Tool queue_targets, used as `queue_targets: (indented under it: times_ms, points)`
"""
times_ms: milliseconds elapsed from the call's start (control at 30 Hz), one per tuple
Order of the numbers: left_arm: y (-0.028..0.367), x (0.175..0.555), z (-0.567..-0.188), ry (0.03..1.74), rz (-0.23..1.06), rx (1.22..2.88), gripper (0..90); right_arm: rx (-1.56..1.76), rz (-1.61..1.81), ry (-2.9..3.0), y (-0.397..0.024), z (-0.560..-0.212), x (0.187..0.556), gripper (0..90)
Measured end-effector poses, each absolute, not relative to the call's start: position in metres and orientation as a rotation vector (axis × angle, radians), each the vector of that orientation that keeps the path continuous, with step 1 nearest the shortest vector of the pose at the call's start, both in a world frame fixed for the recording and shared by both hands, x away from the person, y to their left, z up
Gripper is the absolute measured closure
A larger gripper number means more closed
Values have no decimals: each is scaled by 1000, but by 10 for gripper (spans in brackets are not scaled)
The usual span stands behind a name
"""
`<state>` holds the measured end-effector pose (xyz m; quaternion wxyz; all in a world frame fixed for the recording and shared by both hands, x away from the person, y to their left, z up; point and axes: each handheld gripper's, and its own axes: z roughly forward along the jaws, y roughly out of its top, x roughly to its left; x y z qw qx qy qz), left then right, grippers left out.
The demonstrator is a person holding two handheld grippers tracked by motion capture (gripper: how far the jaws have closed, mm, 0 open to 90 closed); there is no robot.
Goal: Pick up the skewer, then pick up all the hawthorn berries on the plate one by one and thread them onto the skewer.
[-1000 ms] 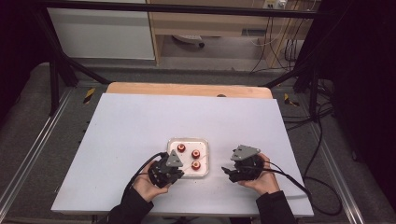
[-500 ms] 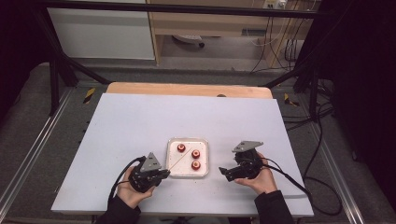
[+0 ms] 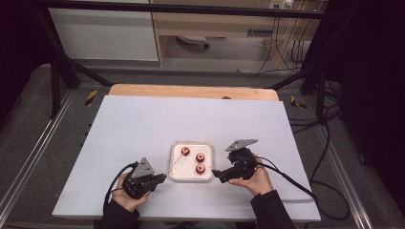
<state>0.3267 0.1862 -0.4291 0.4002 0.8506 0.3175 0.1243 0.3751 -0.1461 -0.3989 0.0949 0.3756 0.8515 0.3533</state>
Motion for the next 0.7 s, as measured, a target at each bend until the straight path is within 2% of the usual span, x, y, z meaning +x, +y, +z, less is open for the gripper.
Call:
queue_targets:
  times_ms: [300, 700]
  points:
    - [192, 326, -432, 820, 316, 2154, 882, 1096, 970, 2573, -124, -403, 383, 73]
    - [193, 327, -431, 829, 321, 2148, 882, 1104, 939, 2681, -97, -401, 400, 260]
